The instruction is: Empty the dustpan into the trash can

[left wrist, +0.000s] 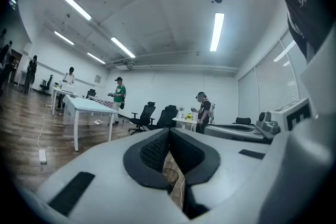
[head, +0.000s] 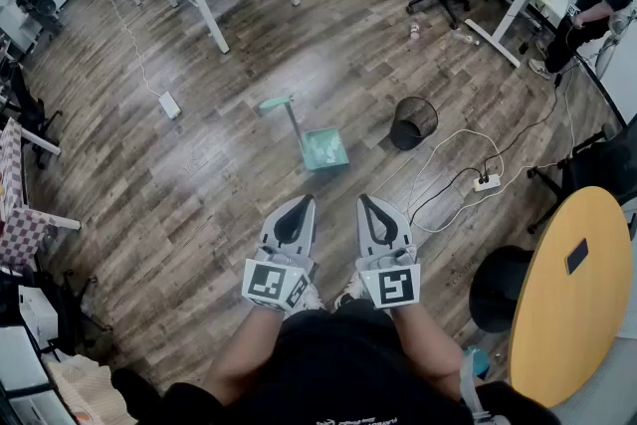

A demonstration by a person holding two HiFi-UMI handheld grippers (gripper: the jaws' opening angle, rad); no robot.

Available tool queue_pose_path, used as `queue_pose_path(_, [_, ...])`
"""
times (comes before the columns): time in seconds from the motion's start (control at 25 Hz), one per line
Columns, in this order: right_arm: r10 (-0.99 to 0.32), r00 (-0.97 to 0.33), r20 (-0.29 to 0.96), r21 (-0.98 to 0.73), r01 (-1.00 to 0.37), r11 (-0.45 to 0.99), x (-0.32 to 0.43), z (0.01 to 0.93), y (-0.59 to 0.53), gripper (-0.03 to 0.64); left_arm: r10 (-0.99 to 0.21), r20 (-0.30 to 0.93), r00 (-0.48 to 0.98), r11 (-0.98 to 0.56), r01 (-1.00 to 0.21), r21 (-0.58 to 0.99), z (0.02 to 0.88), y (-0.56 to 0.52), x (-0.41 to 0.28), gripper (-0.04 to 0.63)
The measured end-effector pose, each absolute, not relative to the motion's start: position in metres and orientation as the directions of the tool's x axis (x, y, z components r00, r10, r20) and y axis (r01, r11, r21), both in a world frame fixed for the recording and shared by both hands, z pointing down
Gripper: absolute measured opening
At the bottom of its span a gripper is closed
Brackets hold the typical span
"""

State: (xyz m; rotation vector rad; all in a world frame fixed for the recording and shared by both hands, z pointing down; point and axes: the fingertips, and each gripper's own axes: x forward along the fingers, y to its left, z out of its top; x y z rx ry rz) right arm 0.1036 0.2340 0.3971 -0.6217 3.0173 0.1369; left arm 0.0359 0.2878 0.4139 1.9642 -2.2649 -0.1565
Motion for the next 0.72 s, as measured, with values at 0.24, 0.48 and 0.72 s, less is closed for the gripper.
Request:
queue_pose_path(0.24, [-0.386, -0.918, -0.09, 0.072, -0.393, 0.917, 0.107, 0.398, 0.228, 0.023, -0.99, 0.049, -0.133, 0.14, -0.977, 0.162, 0.418, 0.28, 0.041, 0.023])
queue_pose_path(0.48, [-0.361, -0.923, -0.131, 0.047, -0.37, 0.928, 0.112, 0.394, 0.222, 0.023, -0.987, 0.065, -0.148, 0.157, -0.975, 0.158, 0.423, 0.272, 0.044, 0.023])
queue_pose_path(0.72, [-0.321, -0.937, -0.136, 0.044, -0.329, 0.943, 0.119, 0.399, 0.208, 0.023, -0.977, 0.088, -0.194, 0.206, -0.967, 0.148, 0.431, 0.26, 0.04, 0.023])
